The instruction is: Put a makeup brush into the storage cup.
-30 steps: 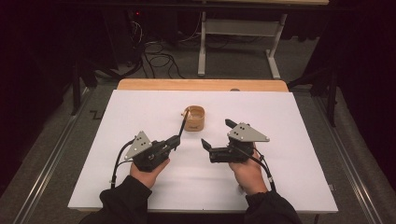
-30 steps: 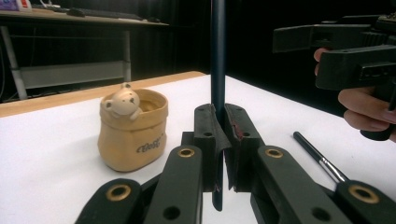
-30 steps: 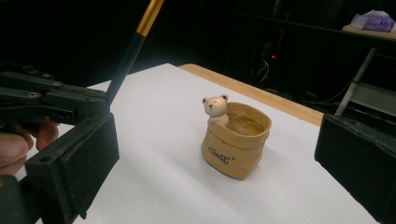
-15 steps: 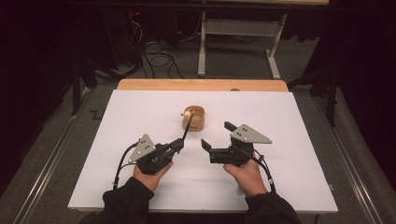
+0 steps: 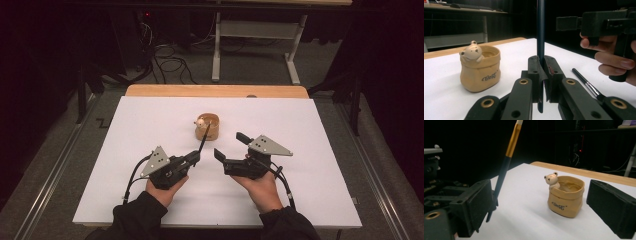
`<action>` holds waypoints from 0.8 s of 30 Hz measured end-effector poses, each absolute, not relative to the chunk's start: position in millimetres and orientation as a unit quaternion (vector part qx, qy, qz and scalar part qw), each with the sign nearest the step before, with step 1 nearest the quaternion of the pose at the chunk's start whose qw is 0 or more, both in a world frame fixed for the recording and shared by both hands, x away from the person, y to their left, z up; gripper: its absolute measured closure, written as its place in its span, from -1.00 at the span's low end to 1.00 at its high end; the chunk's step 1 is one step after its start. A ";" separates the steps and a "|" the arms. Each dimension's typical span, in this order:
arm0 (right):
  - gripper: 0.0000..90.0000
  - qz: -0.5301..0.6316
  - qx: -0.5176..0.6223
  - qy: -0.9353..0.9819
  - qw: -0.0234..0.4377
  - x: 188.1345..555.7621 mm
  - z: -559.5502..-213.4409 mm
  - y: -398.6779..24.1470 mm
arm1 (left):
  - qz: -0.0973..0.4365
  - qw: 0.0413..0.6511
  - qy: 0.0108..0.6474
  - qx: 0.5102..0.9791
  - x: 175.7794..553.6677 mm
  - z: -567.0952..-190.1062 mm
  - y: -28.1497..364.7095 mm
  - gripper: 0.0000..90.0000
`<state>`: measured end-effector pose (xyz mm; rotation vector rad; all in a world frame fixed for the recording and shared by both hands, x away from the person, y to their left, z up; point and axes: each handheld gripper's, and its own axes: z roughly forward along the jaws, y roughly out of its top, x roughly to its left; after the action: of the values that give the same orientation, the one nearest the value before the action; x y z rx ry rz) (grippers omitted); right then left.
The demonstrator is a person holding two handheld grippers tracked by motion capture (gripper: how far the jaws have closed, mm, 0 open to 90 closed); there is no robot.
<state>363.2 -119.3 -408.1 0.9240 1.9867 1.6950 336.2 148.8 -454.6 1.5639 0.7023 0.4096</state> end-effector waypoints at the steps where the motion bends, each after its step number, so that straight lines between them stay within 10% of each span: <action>1: -0.80 0.601 0.328 0.705 0.185 363.2 -408.1 -119.3 | 0.179 0.636 0.307 0.685 336.2 -454.6 148.8 0.88; 24: -0.30 0.643 0.337 0.674 0.138 357.6 -412.5 -115.8 | 0.172 0.632 0.298 0.694 331.2 -463.2 130.4 0.88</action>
<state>357.6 -115.8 -412.5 0.9747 1.9502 1.8598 331.2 130.4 -463.2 1.5888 0.6821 0.3924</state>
